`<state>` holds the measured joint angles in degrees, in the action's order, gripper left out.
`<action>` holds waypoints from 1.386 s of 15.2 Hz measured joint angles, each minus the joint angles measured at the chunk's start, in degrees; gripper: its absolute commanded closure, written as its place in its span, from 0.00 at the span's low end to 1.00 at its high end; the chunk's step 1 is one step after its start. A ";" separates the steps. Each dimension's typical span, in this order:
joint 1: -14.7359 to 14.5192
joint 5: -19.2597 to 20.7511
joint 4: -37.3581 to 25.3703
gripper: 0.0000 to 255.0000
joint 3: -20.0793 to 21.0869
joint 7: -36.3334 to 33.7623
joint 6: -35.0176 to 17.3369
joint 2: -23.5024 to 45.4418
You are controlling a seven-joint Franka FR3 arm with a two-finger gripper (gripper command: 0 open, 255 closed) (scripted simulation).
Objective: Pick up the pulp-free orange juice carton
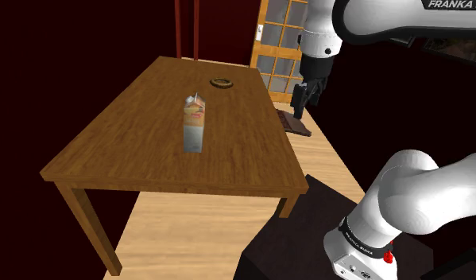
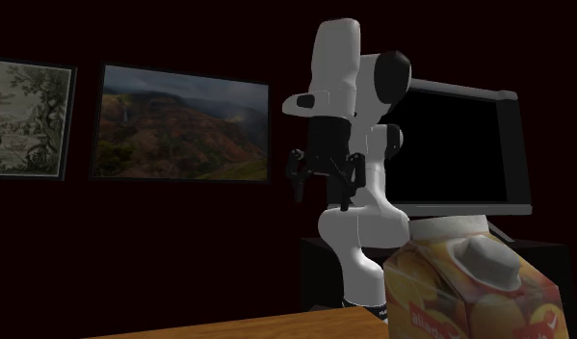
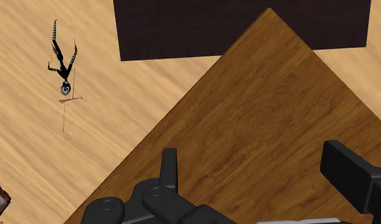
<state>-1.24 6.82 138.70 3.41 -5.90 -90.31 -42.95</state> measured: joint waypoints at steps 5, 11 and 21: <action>-1.08 -0.40 -5.61 0.00 0.45 1.84 -0.99 7.87; -2.96 -1.02 -19.35 0.00 1.85 5.57 -0.21 23.32; -6.42 -0.59 -46.67 0.00 5.34 11.08 6.63 48.26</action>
<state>-7.66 6.22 92.03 8.75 5.18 -83.68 5.31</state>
